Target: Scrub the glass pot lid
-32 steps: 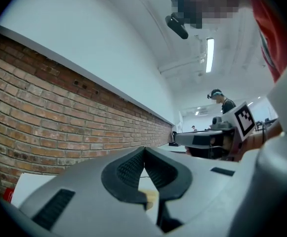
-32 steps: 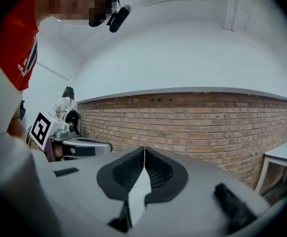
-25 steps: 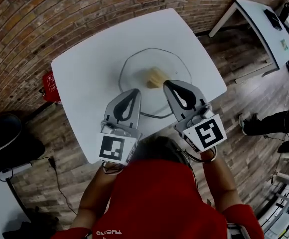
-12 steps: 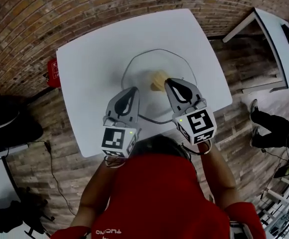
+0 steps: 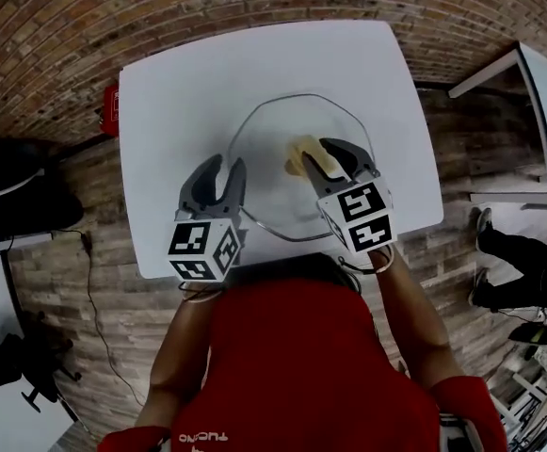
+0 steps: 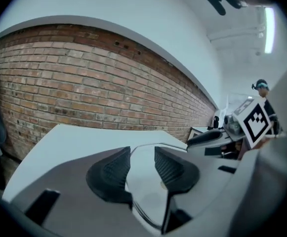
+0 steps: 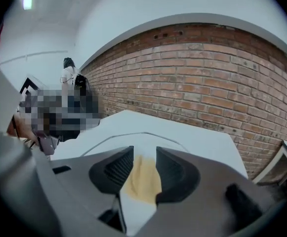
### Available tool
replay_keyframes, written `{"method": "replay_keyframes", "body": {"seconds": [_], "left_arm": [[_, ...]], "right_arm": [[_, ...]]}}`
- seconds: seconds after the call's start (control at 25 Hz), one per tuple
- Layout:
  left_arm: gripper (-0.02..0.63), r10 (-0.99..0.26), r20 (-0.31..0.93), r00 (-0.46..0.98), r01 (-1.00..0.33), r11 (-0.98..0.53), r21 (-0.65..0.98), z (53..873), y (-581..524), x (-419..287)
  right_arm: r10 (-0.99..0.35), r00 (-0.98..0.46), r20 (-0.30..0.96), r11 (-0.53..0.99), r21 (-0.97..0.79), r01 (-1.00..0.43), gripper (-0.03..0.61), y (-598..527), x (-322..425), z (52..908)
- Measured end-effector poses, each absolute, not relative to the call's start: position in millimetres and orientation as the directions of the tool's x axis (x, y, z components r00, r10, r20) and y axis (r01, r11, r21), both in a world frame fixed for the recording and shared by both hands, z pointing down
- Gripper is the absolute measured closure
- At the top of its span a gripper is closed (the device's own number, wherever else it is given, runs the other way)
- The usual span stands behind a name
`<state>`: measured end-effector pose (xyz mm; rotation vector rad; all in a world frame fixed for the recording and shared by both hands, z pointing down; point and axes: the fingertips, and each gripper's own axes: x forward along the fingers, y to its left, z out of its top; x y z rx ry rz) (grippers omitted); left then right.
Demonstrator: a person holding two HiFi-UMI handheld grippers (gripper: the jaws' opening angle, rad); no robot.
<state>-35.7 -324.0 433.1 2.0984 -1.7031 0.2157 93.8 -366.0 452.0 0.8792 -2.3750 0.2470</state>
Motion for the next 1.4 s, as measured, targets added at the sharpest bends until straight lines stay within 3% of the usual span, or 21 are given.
{"method": "replay_keyframes", "body": {"seconds": [0.32,0.8,0.92,1.04,1.4], "left_arm": [[0.392,-0.782,0.531,0.326,-0.885,-0.056,0.461,492,-316,-50],[0.39,-0.66,0.591,0.463,-0.807,-0.039,0.589,532,-314,-40],[0.406,-0.645,0.593,0.482,-0.8,-0.048,0.598,533,-314,-38],[0.492,-0.643,0.599,0.477,-0.806,-0.048,0.59,534,-314,-41],[0.509,-0.644,0.605,0.469,-0.803,-0.025,0.595,533,-317,-42]], "right_arm": [[-0.425,-0.538,0.728,0.785,0.001,-0.619,0.416,-367,87,500],[-0.385,-0.452,0.805,0.748,-0.014,-0.663,0.417,-372,91,531],[-0.373,-0.439,0.817,0.748,-0.015,-0.663,0.451,-370,92,532],[-0.363,-0.432,0.825,0.753,-0.013,-0.657,0.509,-365,89,533],[-0.423,-0.48,0.769,0.726,-0.029,-0.687,0.526,-373,74,500]]}}
